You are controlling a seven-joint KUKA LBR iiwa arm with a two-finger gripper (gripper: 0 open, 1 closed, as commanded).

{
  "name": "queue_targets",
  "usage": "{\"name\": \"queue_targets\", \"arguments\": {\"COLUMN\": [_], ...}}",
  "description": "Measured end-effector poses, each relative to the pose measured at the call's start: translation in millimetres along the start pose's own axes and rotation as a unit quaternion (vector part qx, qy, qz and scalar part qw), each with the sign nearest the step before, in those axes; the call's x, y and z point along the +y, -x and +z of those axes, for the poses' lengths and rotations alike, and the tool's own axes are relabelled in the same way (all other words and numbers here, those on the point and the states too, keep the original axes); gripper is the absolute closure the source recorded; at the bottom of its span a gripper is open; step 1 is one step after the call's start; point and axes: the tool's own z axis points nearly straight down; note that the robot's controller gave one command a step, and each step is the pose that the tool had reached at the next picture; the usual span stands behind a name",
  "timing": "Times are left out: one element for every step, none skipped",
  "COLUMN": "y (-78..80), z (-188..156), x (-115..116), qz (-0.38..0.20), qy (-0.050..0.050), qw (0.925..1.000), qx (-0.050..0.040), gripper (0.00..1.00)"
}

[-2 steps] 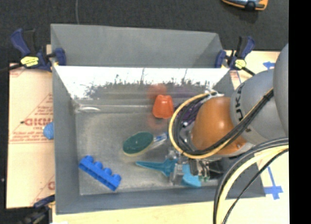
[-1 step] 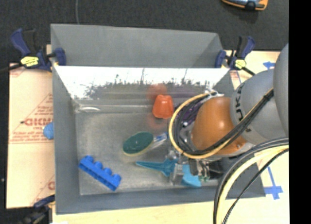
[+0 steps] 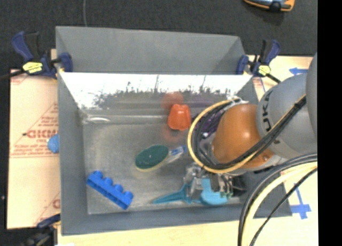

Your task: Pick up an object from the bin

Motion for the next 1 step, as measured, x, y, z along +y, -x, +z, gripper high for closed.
{"name": "queue_targets", "arguments": {"y": [0.5], "z": [-20.0], "x": [-0.6], "qz": [-0.001], "qy": [0.0], "qw": [1.0], "qx": [-0.0003], "gripper": [1.0]}}
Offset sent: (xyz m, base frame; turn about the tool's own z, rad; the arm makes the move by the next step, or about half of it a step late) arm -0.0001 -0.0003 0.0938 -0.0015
